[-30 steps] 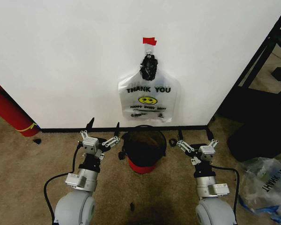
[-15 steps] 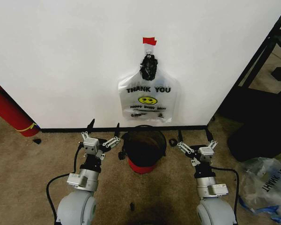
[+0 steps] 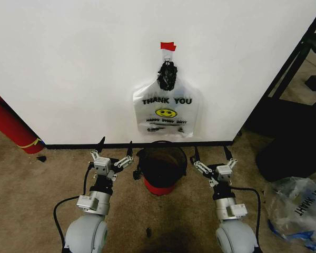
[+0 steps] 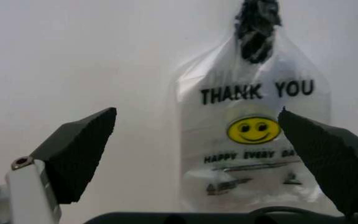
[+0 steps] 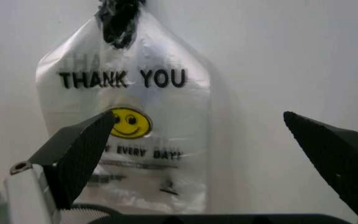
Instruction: Pick up the garbage bag from the wall and place it over the trash bin.
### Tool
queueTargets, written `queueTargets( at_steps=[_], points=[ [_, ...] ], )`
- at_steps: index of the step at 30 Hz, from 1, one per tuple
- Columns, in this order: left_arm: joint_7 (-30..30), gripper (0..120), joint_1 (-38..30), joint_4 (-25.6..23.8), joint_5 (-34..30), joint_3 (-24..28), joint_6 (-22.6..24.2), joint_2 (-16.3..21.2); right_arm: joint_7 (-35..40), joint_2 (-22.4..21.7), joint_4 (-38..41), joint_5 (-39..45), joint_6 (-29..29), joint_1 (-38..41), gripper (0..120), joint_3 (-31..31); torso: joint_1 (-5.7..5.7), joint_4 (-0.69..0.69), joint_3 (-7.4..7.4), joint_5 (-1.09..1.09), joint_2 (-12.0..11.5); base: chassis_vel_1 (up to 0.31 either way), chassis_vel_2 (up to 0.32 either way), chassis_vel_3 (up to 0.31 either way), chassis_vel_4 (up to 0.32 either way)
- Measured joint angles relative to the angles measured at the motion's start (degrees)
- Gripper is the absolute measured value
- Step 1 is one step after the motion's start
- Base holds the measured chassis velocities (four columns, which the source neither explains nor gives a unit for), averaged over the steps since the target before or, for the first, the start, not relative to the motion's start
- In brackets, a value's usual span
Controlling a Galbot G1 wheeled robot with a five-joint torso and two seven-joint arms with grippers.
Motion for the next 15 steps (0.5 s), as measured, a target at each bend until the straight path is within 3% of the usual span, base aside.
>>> queueTargets(
  at_steps=[8, 15],
  points=[
    [0.66, 100, 0.84, 0.37, -0.01, -0.34, 1.07, 0.33, -2.52, -1.51, -11.55, 9.82, -0.17, 17.77, 100, -5.45, 0.0, 0.05, 0.01, 0.0, 0.0, 0.0, 0.0, 0.0, 0.0],
    [0.6, 100, 0.65, 3.25, 0.7, -0.26, 0.07, -0.66, -3.28, 2.54, -20.4, 13.46, 1.92, 28.65, 100, -11.87, 0.0, 0.04, 0.01, 0.0, -0.01, 0.0, 0.0, 0.0, 0.0]
  ],
)
